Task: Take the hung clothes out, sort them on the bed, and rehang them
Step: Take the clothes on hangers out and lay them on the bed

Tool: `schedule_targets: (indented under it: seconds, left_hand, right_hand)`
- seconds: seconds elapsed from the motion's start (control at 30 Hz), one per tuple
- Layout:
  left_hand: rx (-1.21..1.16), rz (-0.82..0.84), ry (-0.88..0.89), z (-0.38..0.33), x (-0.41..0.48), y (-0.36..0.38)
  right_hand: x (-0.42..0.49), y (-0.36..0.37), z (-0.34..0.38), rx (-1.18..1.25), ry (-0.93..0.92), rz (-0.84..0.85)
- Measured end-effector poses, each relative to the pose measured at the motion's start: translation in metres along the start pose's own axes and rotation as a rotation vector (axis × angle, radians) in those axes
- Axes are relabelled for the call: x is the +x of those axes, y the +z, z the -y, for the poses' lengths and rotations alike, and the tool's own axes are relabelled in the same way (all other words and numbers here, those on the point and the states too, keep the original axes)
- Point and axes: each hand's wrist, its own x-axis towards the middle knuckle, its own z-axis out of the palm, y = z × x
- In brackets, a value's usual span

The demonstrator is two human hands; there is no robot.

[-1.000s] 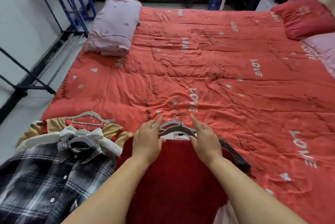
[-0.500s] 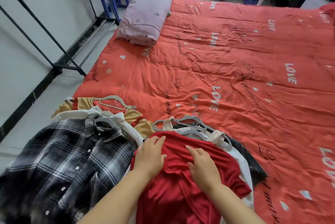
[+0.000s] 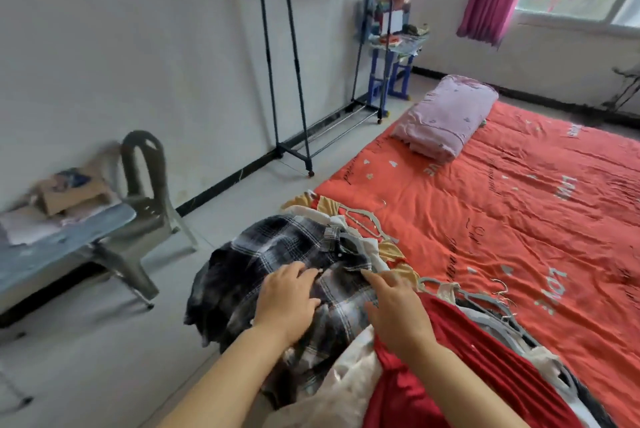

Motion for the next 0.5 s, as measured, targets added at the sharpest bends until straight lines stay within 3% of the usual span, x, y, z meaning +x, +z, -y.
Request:
schedule_targets:
  seconds: [0.3, 0.5]
  left_hand:
    - [0.040, -0.258, -0.441, 0.213, -0.247, -0.113]
    - [0.066, -0.412, -0.820, 0.310, -0.437, -0.159]
  right_hand:
    - [-0.054, 0.052, 0.305, -0.030, -0.534, 0.095]
    - [-0.122, 0.105, 0.476, -0.026, -0.842, 0.207]
